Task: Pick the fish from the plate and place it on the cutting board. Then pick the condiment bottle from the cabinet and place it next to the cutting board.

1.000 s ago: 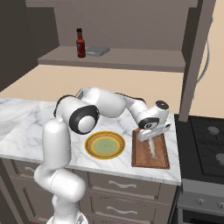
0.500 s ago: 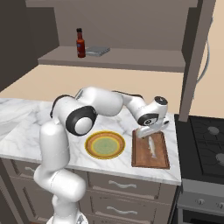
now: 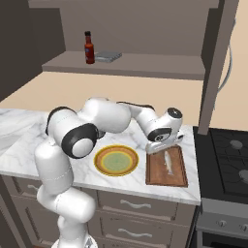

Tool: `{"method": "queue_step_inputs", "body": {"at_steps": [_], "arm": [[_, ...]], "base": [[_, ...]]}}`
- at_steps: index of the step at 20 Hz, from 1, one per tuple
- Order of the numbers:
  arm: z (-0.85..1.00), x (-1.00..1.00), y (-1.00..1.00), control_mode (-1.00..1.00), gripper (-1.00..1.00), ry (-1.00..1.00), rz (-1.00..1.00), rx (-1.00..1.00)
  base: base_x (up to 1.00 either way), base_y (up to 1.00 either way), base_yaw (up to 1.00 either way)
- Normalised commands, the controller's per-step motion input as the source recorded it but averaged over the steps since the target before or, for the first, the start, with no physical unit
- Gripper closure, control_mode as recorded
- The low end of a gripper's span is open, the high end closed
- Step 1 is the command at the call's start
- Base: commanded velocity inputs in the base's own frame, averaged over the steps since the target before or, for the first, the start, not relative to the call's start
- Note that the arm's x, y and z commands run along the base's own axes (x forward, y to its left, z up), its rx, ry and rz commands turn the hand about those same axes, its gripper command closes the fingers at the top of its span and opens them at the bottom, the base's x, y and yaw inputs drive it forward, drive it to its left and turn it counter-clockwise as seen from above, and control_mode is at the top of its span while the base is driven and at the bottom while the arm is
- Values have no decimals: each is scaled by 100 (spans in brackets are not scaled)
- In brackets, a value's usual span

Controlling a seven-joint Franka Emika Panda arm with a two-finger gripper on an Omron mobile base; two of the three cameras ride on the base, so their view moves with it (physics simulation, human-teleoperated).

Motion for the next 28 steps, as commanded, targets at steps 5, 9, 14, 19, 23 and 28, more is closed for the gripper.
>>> {"method": "queue_step_inputs", "body": {"at_steps": [5,9,14,19,23,28], "arm": [[25,-34,21,-100,-100,-1,0,0],[35,-31,15,-100,-100,-1,0,0],[50,-36,9,-100,-100,-2,0,0],[47,-36,11,-100,-100,-3,0,0],[26,-37,21,-100,-100,-5,0,0],[20,-44,30,-100,-100,-4,0,0]], "base": [[0,0,0],[0,0,0],[0,0,0],[0,0,0],[0,0,0],[0,0,0]]}}
